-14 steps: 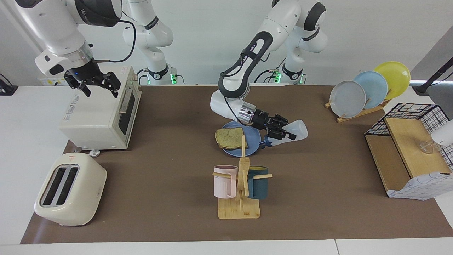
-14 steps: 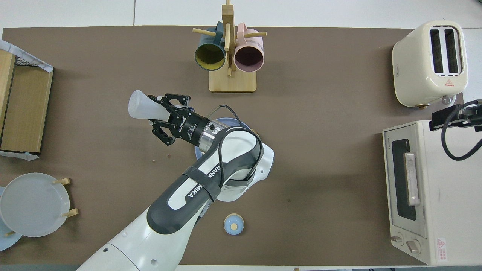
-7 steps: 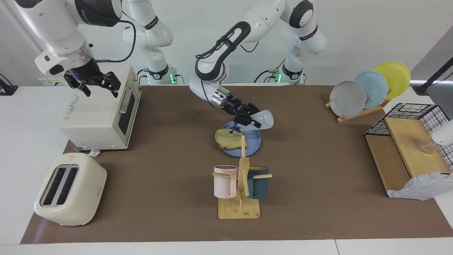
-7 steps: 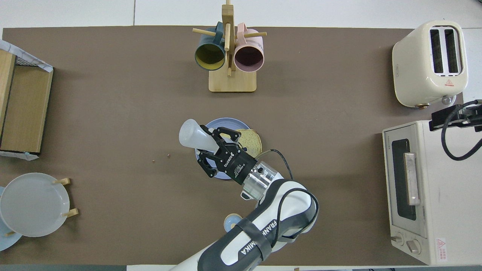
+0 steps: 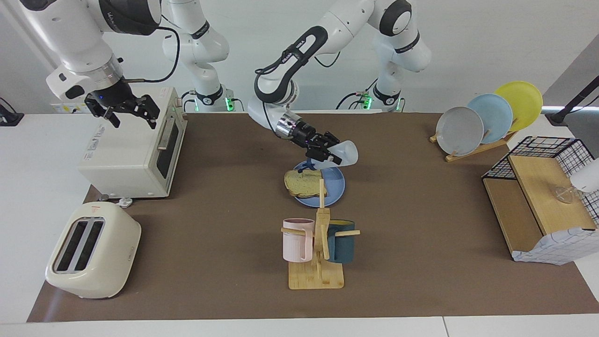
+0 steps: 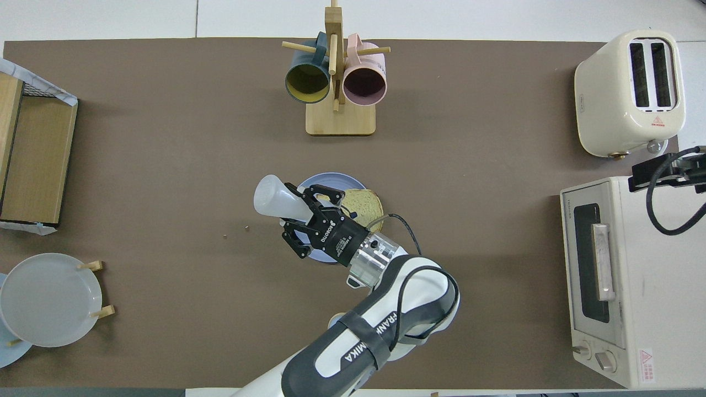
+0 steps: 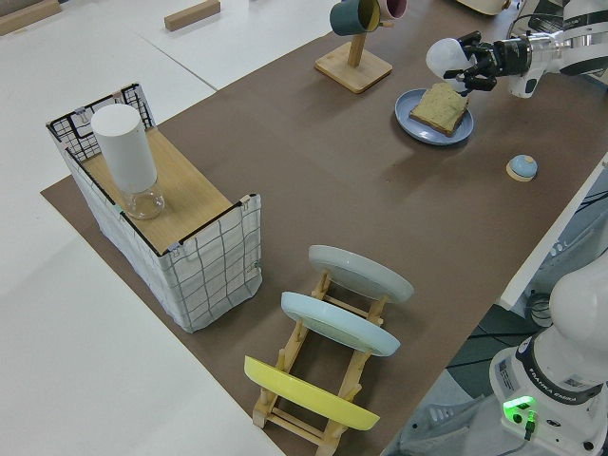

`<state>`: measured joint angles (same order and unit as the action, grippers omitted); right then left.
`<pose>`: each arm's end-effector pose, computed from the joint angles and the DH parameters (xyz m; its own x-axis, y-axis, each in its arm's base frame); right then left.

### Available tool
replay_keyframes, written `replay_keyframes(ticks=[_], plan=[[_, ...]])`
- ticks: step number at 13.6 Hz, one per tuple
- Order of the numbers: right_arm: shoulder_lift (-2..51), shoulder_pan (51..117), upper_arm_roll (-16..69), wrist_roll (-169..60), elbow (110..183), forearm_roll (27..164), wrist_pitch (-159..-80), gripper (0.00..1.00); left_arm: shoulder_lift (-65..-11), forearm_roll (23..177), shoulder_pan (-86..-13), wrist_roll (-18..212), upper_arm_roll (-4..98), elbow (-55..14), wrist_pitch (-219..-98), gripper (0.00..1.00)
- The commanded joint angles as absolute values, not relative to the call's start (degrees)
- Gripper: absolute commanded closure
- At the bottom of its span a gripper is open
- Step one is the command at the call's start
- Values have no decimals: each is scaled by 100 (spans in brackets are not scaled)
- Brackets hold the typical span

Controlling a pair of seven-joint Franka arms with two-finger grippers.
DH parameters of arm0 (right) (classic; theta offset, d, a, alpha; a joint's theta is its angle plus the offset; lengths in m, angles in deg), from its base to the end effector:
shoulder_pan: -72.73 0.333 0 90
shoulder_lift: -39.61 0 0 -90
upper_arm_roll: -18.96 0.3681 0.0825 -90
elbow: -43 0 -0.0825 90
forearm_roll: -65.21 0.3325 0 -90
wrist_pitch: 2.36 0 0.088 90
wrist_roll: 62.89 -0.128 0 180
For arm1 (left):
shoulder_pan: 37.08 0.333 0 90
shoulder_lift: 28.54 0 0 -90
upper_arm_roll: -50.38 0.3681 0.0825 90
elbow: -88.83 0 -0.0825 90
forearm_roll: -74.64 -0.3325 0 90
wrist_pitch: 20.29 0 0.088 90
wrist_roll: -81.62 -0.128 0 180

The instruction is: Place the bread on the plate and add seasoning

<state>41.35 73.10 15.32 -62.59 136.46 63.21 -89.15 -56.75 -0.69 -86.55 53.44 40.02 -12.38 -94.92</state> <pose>0.4817 -0.0327 0.6409 0.9949 -0.0534 -0.0861 -0.0507 -0.9982 0.0325 0.4240 -0.4104 0.4015 0.1972 -0.2725 -0.9417 -0.7718 0.5492 -0.3205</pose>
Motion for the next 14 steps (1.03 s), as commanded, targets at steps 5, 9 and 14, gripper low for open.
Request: replay_keyframes(ticks=[5,9,14], plan=[[4208,7299,1518,-6113,13766,6266,-9016,0,-5631,-130,-7989,5349,3983,-1234,-9649,100],[4208,7299,1526,-6113,13766,6257,-9016,0,-5202,396,-7857,5375,3974,-1216,-9815,100],[4208,7299,1518,-6113,13766,6266,-9016,0,-4876,994,-7550,5595,3983,-1172,-10105,100]])
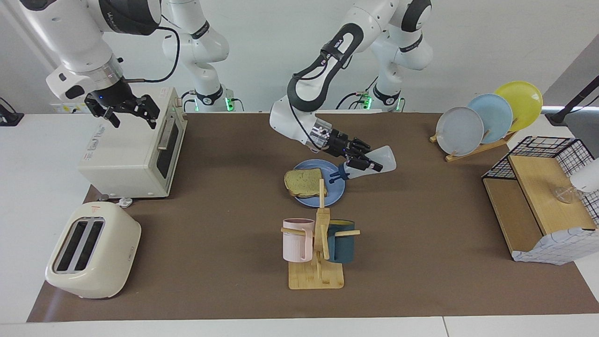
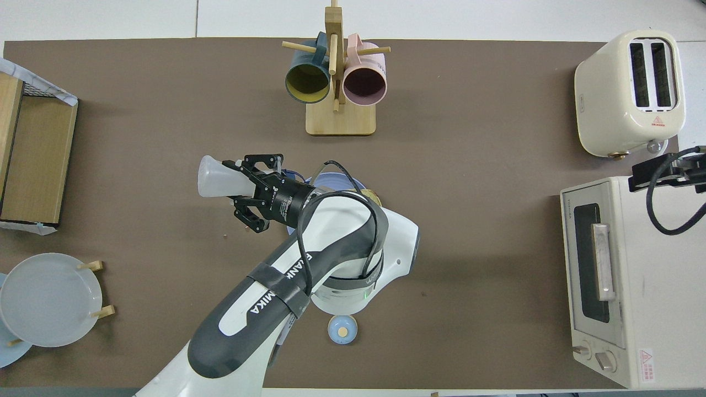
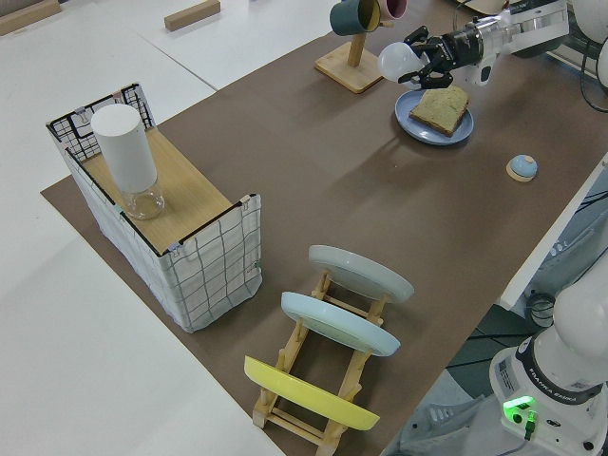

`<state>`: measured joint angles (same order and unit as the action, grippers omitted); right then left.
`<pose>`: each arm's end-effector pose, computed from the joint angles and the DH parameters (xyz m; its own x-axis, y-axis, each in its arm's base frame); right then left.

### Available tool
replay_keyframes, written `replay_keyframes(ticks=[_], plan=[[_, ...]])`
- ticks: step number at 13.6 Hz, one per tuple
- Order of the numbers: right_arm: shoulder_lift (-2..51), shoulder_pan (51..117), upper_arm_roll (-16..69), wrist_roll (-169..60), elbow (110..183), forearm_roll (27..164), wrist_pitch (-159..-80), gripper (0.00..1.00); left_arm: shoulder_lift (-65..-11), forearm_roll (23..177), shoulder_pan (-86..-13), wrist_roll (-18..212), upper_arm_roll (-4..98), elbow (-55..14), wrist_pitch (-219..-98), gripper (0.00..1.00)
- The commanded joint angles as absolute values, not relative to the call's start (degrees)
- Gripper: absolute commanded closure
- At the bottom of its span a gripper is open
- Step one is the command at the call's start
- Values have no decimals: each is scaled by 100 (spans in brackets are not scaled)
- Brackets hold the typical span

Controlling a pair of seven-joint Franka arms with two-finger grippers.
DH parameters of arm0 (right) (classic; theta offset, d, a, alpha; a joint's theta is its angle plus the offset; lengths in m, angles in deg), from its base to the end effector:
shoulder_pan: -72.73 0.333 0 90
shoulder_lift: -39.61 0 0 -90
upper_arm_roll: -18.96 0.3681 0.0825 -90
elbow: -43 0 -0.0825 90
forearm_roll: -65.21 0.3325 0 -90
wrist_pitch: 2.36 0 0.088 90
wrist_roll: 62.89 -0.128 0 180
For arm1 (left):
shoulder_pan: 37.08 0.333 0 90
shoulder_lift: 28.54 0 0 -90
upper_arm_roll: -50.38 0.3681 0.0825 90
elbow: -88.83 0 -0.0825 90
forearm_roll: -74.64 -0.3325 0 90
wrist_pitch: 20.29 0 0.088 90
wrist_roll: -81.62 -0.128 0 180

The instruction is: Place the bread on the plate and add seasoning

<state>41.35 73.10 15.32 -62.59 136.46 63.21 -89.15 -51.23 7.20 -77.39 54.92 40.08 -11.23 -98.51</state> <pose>0.4817 -0.0327 0.6409 0.9949 -0.0534 -0.0861 -0.0507 -0.9982 0.0325 0.4701 -0.3392 0.4454 0.2592 -0.4071 -0.8758 -0.8612 0.3130 -0.4004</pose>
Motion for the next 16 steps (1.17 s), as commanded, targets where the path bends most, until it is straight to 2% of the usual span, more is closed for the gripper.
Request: replay_keyframes(ticks=[1,8,16], plan=[[4208,7299,1526,-6113,13766,6266,-9016,0,-4692,1143,-7410,5569,3983,-1181,-10219,100],[4208,7299,1518,-6113,13766,6257,-9016,0,-3769,2487,-6513,5866,3983,-1207,-11010,100],[4208,7299,1518,-6113,13766,6266,-9016,0,-3592,3955,-5651,6974,4000,-1234,-12258,100]])
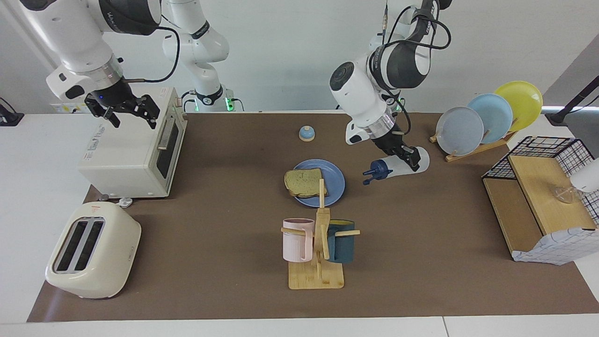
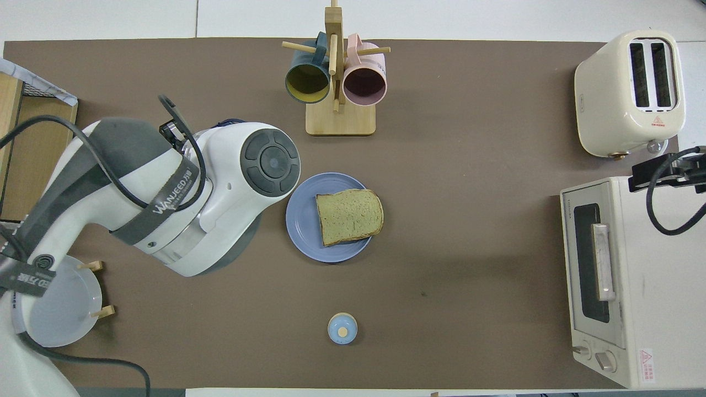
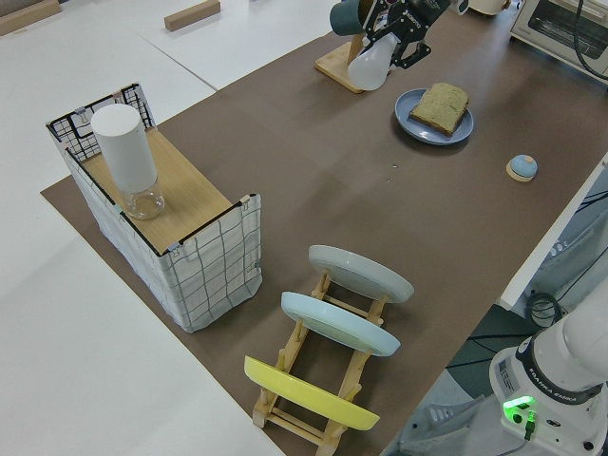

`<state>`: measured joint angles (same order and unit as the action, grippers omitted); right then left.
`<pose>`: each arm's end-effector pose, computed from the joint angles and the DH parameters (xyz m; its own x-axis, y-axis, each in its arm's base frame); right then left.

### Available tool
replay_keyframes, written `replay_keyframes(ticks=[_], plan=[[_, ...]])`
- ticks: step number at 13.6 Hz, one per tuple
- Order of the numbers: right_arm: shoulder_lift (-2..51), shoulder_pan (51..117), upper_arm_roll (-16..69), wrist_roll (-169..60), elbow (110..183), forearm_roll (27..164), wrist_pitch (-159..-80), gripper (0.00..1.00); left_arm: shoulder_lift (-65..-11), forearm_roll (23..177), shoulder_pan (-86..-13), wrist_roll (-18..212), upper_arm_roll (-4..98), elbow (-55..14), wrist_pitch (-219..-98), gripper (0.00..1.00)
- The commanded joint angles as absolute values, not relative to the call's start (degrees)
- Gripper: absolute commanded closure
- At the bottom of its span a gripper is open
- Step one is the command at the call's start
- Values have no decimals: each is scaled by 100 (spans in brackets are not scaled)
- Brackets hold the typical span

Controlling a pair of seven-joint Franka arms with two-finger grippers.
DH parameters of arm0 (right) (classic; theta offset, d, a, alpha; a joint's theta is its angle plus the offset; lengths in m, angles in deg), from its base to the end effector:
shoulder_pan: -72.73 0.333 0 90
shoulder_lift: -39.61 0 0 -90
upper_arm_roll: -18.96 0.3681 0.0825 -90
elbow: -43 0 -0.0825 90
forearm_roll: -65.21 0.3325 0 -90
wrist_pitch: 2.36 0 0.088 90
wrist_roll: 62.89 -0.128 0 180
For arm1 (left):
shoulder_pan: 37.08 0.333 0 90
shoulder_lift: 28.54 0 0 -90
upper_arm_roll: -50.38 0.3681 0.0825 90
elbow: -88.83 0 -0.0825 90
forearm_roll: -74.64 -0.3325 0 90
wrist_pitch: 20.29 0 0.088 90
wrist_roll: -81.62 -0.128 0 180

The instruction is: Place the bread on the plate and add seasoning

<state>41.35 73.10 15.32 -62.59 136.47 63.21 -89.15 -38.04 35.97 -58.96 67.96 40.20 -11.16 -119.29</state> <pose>0.4817 -0.0327 0.6408 0.9948 -0.0534 -0.0863 -0.0507 -0.9982 0.0325 0.5105 -0.2283 0.5300 0.6075 -0.7194 -0.3368 -0.7625 -0.4092 -0.5012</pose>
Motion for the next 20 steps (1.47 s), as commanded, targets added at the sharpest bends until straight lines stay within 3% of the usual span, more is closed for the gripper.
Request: replay_keyframes(ticks=[1,9,20], plan=[[4208,7299,1518,-6113,13766,6266,-9016,0,-3548,4096,-5537,7062,4000,-1286,-12416,100],[4208,7299,1518,-6113,13766,6266,-9016,0,-2951,5370,-4588,7854,3992,-2375,-14516,100],[4208,7299,1527,-6113,13766,6266,-9016,0,-2783,5961,-4068,9549,4000,-3641,-17654,100]])
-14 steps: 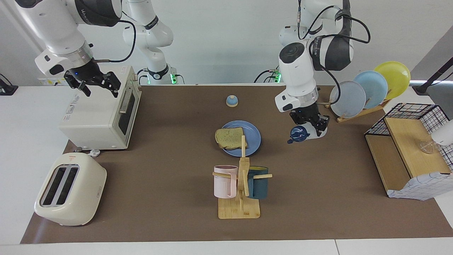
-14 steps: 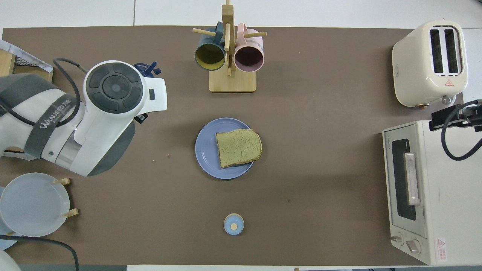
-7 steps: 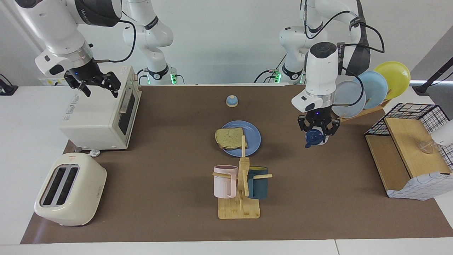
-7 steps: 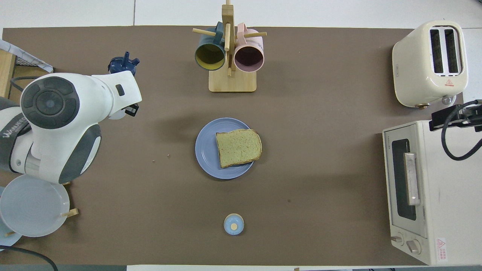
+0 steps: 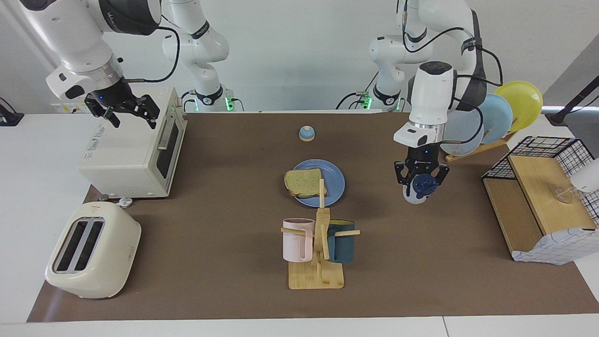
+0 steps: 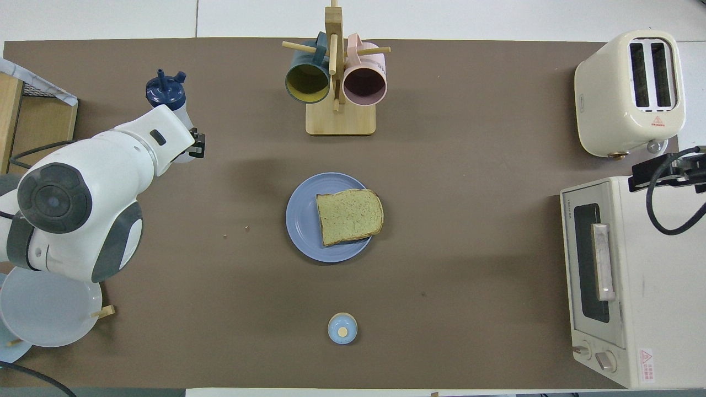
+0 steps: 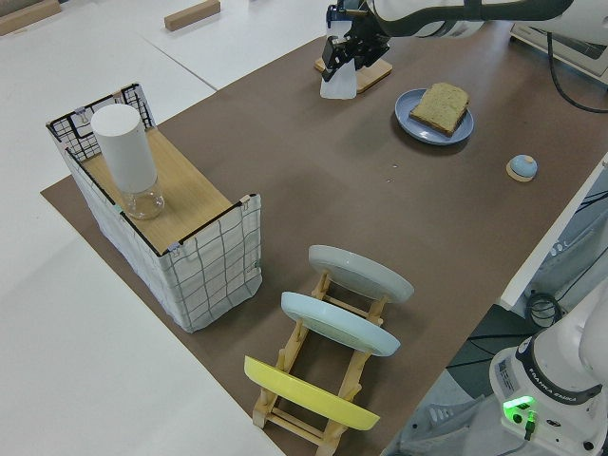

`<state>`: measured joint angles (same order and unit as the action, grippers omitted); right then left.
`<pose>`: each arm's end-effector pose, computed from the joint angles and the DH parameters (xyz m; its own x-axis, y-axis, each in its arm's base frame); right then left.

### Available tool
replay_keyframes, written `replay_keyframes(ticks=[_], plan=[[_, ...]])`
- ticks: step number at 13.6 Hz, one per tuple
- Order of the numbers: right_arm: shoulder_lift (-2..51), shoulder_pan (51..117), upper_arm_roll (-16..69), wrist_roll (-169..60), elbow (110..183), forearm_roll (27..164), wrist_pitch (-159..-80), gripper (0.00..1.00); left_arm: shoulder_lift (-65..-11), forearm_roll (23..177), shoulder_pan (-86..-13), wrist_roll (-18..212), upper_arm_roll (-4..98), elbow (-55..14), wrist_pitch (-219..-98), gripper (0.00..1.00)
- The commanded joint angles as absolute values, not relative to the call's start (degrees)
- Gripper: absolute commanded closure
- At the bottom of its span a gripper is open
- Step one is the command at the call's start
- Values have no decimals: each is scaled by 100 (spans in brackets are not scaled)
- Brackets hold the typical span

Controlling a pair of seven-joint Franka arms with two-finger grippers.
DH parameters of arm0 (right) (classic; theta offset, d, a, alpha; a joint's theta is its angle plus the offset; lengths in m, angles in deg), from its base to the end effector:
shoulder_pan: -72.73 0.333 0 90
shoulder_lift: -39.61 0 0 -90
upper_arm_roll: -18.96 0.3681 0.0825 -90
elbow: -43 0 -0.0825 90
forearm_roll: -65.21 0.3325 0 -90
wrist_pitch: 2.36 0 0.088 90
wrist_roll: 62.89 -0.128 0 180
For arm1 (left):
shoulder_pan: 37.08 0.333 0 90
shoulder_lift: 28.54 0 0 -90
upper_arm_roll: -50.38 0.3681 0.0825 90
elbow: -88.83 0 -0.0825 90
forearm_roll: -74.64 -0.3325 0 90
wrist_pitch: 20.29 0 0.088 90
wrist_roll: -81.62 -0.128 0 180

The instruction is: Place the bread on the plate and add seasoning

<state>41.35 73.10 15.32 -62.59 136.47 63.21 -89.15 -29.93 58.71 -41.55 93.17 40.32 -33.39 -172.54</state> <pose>0.4817 -0.0327 0.6408 0.9948 -0.0534 -0.0863 -0.0507 -0.9982 0.0325 0.5334 -0.1426 0.5131 0.8329 -0.2606 0.4881 -0.2262 -0.9654 -0.1294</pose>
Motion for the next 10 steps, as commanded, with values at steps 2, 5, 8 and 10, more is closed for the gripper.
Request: replay_keyframes(ticks=[2,5,8,10], plan=[[4208,7299,1518,-6113,13766,6257,-9016,0,-2809,5961,-3964,9926,4000,-3921,-18381,100],[4208,7299,1527,-6113,13766,6266,-9016,0,-2932,5961,-3937,10139,4009,-4414,-19551,100],[4208,7299,1527,-6113,13766,6266,-9016,0,-3213,5961,-3822,10218,4018,-4660,-20613,100],[4243,7308,1526,-6104,13775,6266,-8702,0,-3476,5961,-3796,10201,4027,-4836,-21292,100]])
